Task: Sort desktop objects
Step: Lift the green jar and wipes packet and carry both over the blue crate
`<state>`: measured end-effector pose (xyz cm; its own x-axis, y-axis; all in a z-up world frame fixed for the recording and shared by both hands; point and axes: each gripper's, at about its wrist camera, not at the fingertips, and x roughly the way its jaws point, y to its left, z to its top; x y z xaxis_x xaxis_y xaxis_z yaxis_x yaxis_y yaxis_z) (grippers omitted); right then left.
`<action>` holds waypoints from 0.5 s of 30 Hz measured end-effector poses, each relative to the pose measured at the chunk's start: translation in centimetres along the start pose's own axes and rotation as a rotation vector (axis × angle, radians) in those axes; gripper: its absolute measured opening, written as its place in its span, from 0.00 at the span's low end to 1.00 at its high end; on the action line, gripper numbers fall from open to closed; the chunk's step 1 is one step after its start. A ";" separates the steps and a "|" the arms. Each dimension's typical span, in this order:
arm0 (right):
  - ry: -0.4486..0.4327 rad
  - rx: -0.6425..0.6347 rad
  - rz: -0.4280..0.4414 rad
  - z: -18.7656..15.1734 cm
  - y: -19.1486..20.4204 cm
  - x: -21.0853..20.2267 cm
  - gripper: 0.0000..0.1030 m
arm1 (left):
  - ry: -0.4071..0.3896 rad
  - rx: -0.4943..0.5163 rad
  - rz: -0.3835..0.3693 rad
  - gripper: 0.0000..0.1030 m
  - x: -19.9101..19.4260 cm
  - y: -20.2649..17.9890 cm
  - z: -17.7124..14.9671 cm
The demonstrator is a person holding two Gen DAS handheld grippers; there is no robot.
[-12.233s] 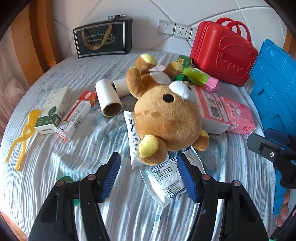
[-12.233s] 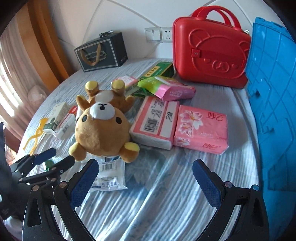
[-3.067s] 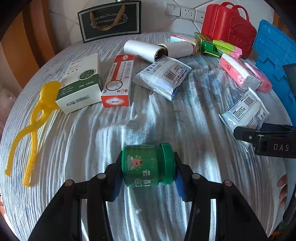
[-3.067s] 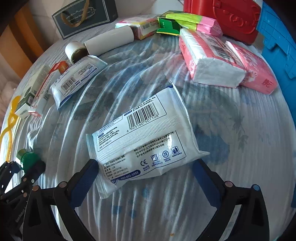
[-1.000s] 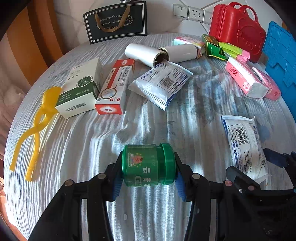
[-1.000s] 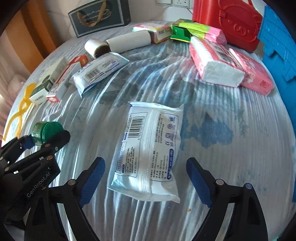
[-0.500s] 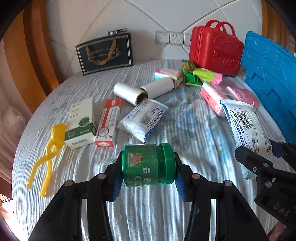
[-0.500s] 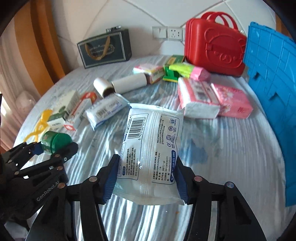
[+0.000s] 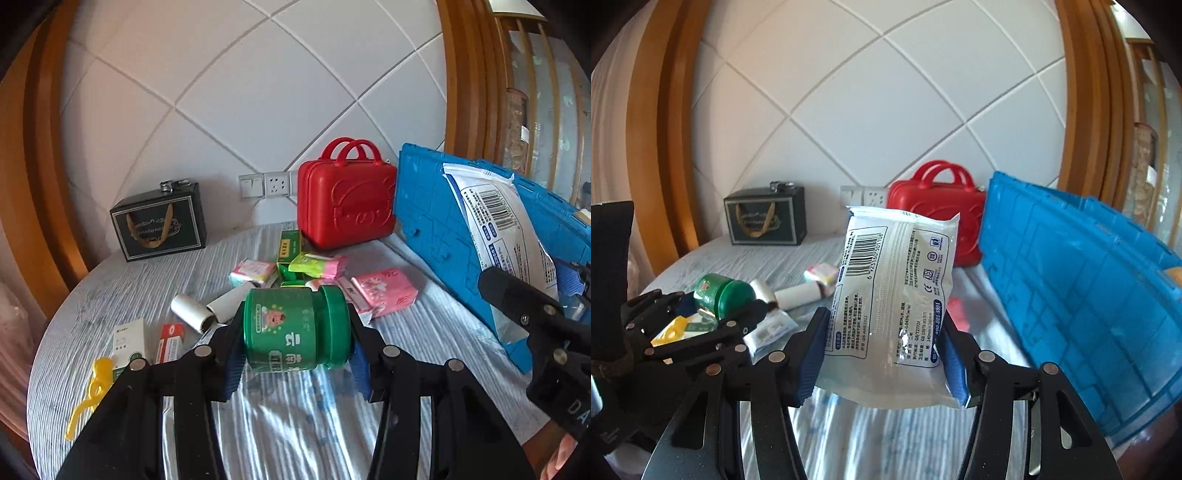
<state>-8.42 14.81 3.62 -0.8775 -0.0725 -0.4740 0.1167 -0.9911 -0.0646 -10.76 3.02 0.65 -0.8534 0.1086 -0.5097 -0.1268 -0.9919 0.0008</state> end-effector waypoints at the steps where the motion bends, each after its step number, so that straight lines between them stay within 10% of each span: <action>1: -0.015 0.006 -0.012 0.4 -0.9 -0.6 0.54 | -0.014 0.012 -0.006 0.45 -0.4 -0.9 0.5; 15: -0.210 0.126 -0.096 4.2 -22.7 -8.2 0.54 | -0.198 0.066 -0.130 0.45 -2.9 -22.3 10.2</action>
<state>-5.86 37.46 12.63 -0.9607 0.0135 -0.2774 -0.0187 -0.9997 0.0160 -10.63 25.47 10.94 -0.9094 0.2520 -0.3309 -0.2690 -0.9631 0.0057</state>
